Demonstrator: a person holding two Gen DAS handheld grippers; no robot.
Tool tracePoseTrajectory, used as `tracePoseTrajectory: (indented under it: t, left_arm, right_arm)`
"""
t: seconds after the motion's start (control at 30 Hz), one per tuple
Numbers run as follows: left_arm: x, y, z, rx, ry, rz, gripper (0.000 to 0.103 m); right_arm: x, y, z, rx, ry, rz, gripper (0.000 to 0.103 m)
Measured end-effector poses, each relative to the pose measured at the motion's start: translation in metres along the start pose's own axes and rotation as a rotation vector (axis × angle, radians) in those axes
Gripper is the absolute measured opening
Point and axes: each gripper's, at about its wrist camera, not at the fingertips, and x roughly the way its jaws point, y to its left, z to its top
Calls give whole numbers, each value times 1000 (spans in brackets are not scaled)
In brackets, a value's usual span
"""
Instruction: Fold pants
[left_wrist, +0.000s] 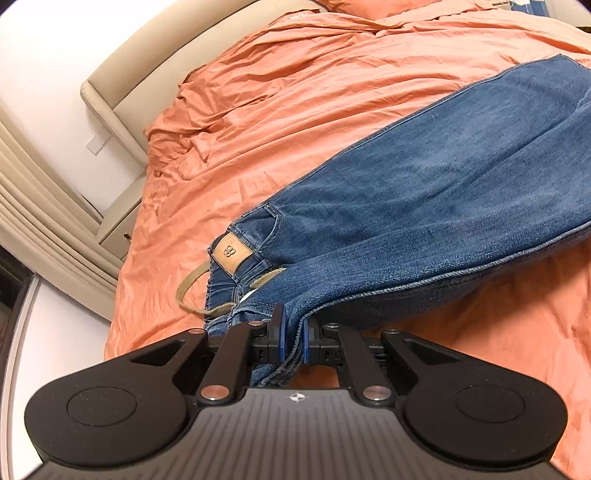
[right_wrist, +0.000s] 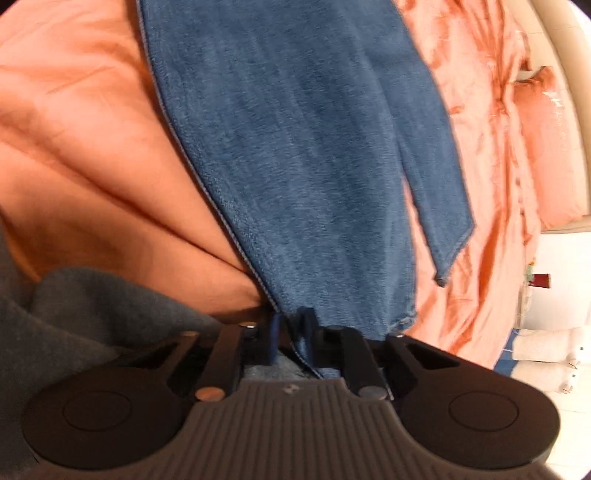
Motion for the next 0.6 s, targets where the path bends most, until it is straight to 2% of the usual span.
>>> tracePoseTrajectory:
  t: [0.13, 0.3, 0.47, 0.6]
  left_arm:
    - [-6, 6, 1, -18, -22, 9, 9]
    - [-26, 22, 12, -32, -62, 34, 9]
    - [-53, 41, 35, -2, -117, 70, 8]
    - [-40, 46, 65, 20, -115, 92, 8]
  right_arm:
    - [-22, -13, -5, 103, -66, -88, 0]
    - [-69, -59, -4, 298, -160, -206, 0]
    - [-122, -106, -4, 380, -224, -321, 0]
    - [-123, -141, 9, 457, -220, -358, 0]
